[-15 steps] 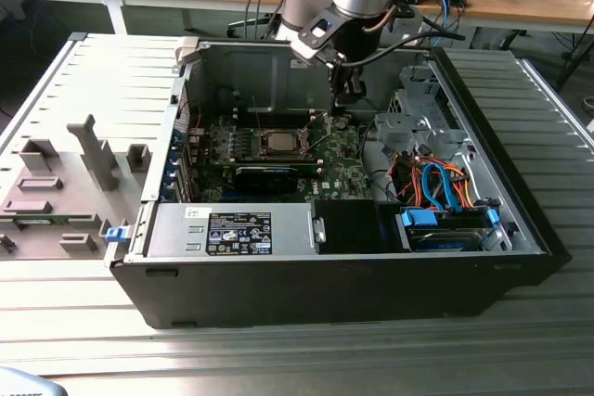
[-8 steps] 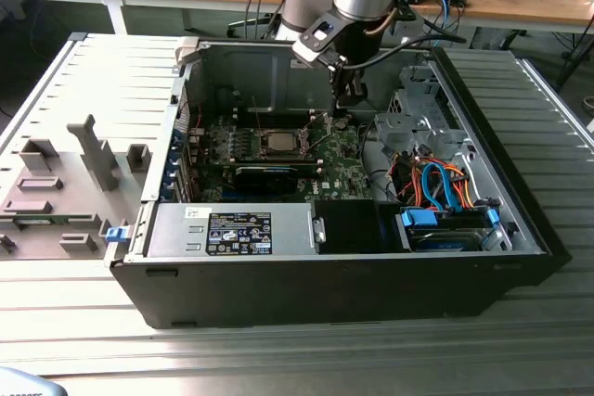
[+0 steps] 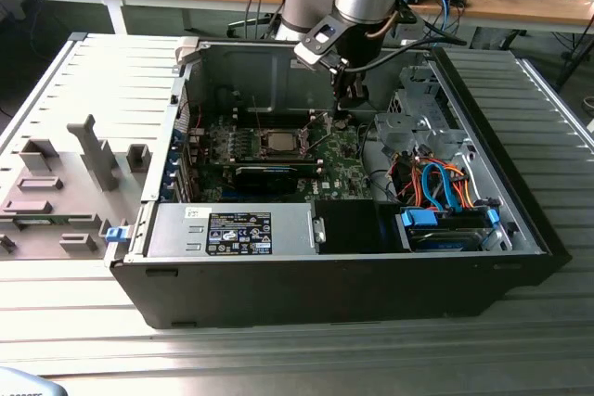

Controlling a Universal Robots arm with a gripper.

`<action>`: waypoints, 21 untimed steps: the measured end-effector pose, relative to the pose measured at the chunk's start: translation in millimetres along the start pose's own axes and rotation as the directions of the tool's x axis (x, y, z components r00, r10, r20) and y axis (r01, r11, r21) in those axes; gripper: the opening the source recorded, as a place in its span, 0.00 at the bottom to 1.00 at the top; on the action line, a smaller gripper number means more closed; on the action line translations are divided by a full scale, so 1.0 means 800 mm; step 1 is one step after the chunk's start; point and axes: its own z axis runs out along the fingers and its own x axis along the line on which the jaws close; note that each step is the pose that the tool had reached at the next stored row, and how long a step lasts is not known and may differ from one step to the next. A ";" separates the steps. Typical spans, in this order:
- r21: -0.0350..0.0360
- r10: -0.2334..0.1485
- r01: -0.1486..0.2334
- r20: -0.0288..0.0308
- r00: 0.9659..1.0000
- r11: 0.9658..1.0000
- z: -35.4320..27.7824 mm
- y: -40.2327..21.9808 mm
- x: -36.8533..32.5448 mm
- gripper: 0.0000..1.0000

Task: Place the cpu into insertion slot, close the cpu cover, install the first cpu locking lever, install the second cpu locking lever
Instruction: 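Close the cpu cover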

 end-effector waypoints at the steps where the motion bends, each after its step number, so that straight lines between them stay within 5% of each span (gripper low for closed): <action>1: 0.000 0.000 0.000 0.000 1.000 1.000 0.0004 0.0003 0.0000 0.11; 21: 0.000 0.000 0.000 0.000 1.000 1.000 0.0096 0.0061 -0.0006 0.11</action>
